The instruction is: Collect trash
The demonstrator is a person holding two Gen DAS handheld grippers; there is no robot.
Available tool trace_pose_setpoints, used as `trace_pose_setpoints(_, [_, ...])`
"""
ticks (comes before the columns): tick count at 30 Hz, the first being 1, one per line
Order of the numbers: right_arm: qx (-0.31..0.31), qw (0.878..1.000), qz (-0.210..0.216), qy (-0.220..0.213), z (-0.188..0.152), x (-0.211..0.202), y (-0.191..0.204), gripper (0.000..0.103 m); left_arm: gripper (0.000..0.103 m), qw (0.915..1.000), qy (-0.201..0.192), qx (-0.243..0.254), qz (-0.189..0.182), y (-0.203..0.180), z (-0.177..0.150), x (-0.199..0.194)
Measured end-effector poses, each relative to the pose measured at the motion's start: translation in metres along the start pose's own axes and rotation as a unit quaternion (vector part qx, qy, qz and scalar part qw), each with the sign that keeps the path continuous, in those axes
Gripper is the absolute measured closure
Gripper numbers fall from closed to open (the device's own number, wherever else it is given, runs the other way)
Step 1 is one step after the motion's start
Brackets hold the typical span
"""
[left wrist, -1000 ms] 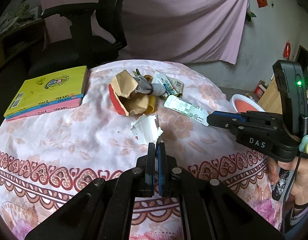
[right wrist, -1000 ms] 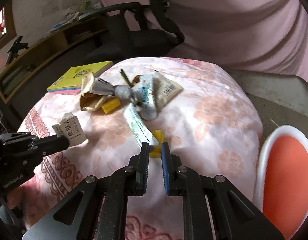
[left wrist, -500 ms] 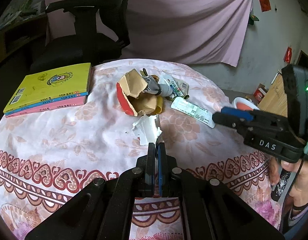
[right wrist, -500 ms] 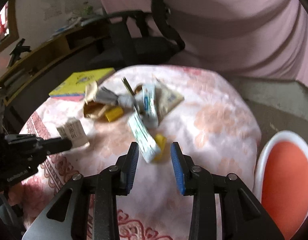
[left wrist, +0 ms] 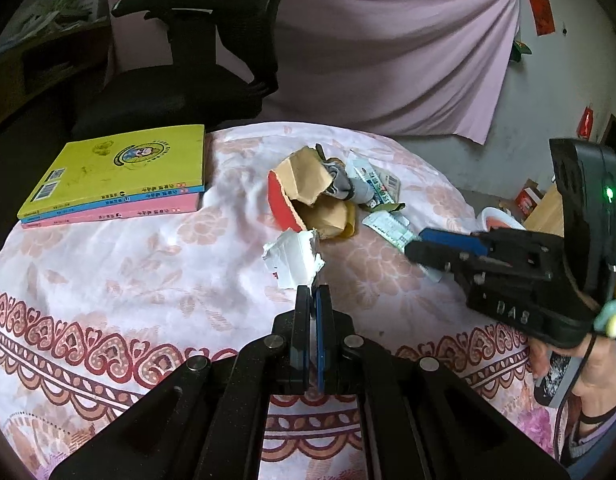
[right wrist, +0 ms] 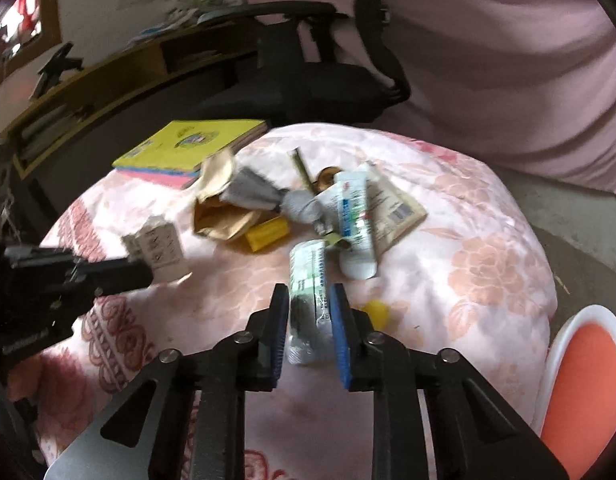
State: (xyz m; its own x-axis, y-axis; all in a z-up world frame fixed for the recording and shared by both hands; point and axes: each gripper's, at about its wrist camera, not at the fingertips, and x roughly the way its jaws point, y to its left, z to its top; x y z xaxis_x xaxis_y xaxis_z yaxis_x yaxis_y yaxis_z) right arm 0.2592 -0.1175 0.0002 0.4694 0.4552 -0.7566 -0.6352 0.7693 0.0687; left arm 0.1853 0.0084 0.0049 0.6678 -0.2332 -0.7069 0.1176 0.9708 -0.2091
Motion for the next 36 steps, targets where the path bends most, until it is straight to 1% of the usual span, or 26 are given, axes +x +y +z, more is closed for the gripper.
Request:
trace_pose_setpoints(4, [-0.016,1.0,-0.007,0.011,-0.002,0.003,0.008,0.084,0.102,1.0,0.001,0.003,0.002,-0.002,-0.001,-0.001])
trace_pose_setpoints(10, [-0.006,1.0,0.0,0.018,-0.004,0.004,0.004,0.079,0.102,0.9999,0.002,0.009,0.006,-0.005,0.0,0.0])
trace_pose_setpoints(12, [-0.002,1.0,0.001,0.019,-0.005,0.005,0.003,0.079,0.102,0.9999,0.001,0.01,0.009,-0.007,0.0,0.002])
trace_pose_setpoints(16, [0.002,1.0,-0.006,0.015,-0.006,0.003,0.004,0.083,0.102,0.9997,-0.004,0.016,0.018,-0.01,-0.001,0.001])
trace_pose_setpoints(19, [0.005,1.0,-0.009,0.0,-0.008,-0.004,0.004,0.083,0.102,0.9993,-0.013,0.025,0.026,-0.016,-0.002,-0.004])
trace_pose_setpoints(23, [0.021,0.998,-0.008,-0.057,-0.013,-0.03,0.0,0.083,0.102,0.9975,-0.042,0.043,0.036,-0.028,-0.001,-0.013])
trace_pose_setpoints(26, [0.038,0.991,-0.009,-0.127,-0.02,-0.061,-0.005,0.083,0.102,0.9946,-0.076,0.059,0.039,-0.043,0.003,-0.023])
trace_pose_setpoints(27, [0.044,0.987,-0.012,-0.152,-0.023,-0.073,-0.007,0.083,0.102,0.9932,-0.089,0.065,0.038,-0.05,0.005,-0.027])
trace_pose_setpoints(29, [0.05,0.982,-0.017,-0.182,-0.027,-0.088,-0.011,0.083,0.102,0.991,-0.107,0.073,0.034,-0.062,0.008,-0.031])
trace_pose_setpoints(32, [0.06,0.973,-0.037,-0.222,-0.033,-0.109,-0.019,0.083,0.102,0.987,-0.131,0.089,0.027,-0.08,0.013,-0.035])
trace_pose_setpoints(35, [0.079,0.957,-0.066,-0.272,-0.042,-0.135,-0.031,0.083,0.102,0.9803,-0.164,0.108,0.02,-0.1,0.021,-0.041])
trace_pose_setpoints(36, [0.085,0.949,-0.08,-0.292,-0.046,-0.146,-0.036,0.083,0.102,0.9764,-0.181,0.118,0.015,-0.11,0.024,-0.044])
